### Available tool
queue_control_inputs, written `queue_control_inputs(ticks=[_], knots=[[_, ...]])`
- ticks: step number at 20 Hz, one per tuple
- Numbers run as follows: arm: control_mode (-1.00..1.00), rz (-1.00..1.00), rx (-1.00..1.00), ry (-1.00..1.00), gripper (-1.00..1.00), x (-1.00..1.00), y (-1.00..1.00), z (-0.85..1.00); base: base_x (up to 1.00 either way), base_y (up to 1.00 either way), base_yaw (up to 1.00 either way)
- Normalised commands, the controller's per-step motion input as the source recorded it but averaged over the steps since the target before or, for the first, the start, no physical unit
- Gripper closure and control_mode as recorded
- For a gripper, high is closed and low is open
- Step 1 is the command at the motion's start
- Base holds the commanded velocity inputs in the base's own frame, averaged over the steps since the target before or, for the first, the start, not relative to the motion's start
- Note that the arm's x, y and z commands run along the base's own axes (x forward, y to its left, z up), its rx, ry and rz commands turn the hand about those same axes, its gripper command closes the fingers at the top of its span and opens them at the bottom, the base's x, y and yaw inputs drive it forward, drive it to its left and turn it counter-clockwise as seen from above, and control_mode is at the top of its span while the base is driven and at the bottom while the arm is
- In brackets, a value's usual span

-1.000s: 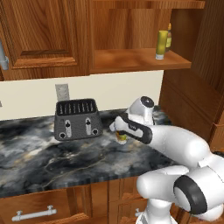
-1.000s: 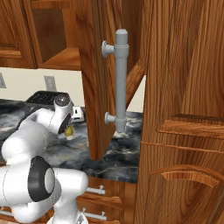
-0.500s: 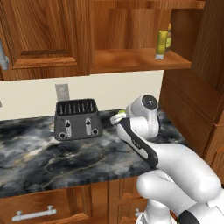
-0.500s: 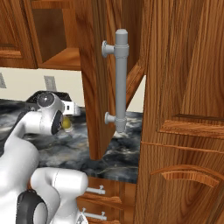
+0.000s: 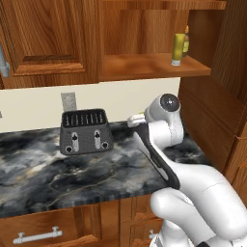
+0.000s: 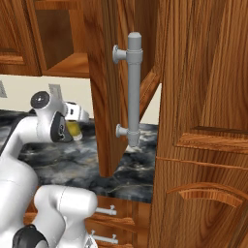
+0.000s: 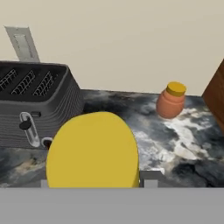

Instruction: Pick the mustard and mustard from the counter and place them in the cabinet.

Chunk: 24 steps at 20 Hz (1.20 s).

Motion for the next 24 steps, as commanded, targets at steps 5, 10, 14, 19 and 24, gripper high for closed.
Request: queue_control_inputs(ticks=[5, 10, 14, 19, 24], knots=[[-1.0, -0.06, 0.04, -0.03, 1.0, -0.4, -0.13, 0.52, 0.0, 0.0, 0.0], [-1.0, -0.01, 0.07, -0.07, 1.0, -0.46, -0.07, 0.66, 0.0, 0.0, 0.0], [-1.0, 0.0, 0.09, -0.07, 1.0, -0.44, -0.08, 0.62, 0.0, 0.0, 0.0], [-1.0, 0.0, 0.04, -0.1, 1.0, -0.44, -0.04, 0.65, 0.0, 0.0, 0.0], [-1.0, 0.0, 0.0, -0.13, 1.0, -0.46, 0.0, 0.71, 0.0, 0.0, 0.0]])
